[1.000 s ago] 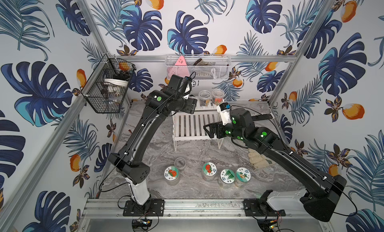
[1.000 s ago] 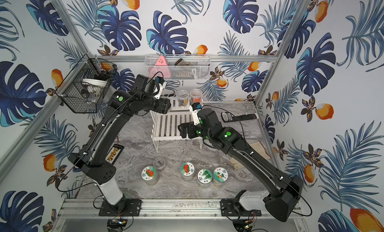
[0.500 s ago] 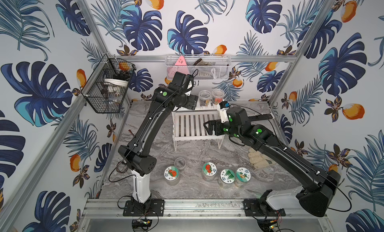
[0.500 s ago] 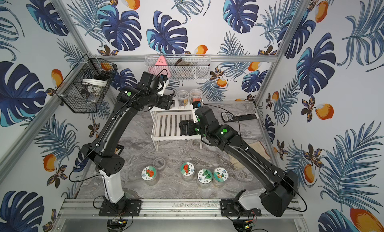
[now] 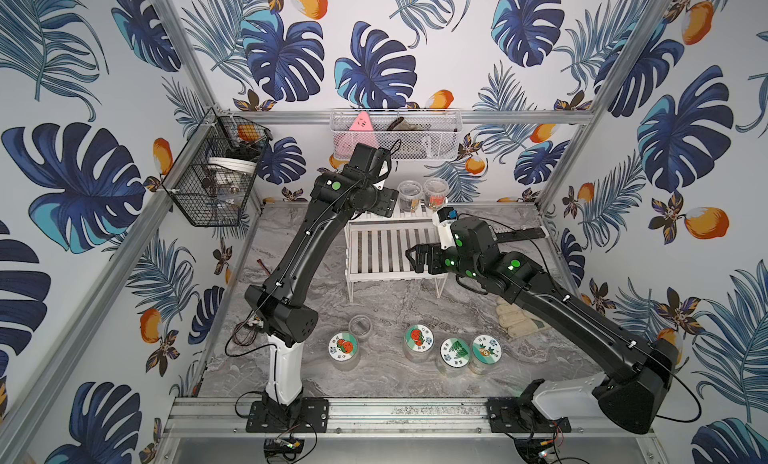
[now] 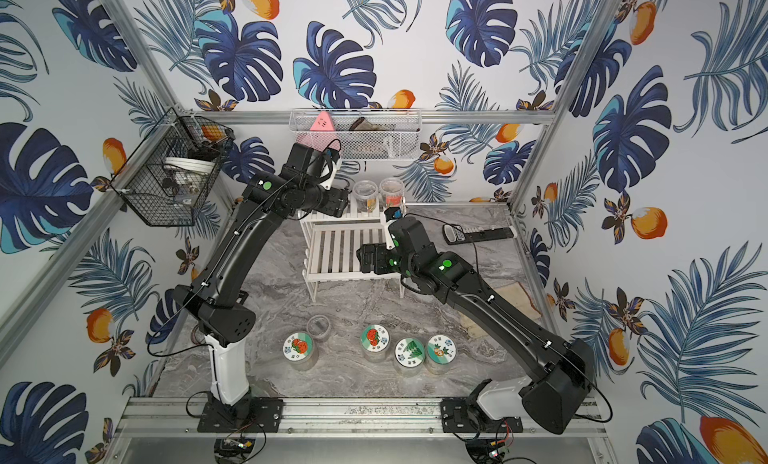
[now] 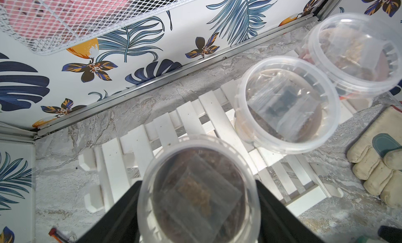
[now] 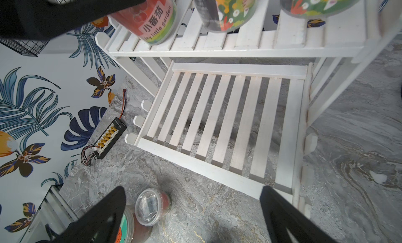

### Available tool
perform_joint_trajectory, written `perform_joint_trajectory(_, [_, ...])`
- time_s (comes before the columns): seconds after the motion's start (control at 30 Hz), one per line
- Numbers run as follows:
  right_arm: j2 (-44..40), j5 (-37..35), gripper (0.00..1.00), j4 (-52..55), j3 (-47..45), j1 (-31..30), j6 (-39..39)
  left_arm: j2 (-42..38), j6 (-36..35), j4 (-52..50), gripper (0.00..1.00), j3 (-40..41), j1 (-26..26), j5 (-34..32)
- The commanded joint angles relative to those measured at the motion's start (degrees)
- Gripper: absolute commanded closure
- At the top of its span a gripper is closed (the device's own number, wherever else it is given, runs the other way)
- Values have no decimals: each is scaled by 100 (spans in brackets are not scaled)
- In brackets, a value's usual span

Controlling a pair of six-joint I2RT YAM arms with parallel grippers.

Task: Place the seed container on the shelf
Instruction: Place the seed jar on the shelf.

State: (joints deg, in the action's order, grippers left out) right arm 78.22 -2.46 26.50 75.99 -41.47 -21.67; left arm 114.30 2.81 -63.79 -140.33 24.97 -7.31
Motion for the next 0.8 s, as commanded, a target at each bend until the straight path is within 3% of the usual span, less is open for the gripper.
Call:
perform_joint_trajectory(0.0, [-34, -128, 0, -517, -102, -1, -130, 51, -122, 165, 25, -48, -27, -15])
perform_joint_trajectory(0.37, [143, -353, 0, -2255, -457, -10, 162, 136, -210, 199, 23, -82, -23, -89])
perform_joint_trajectory(0.77, [72, -678, 0, -2261, -630, -10, 49, 66, -178, 345, 10, 7, -30, -174])
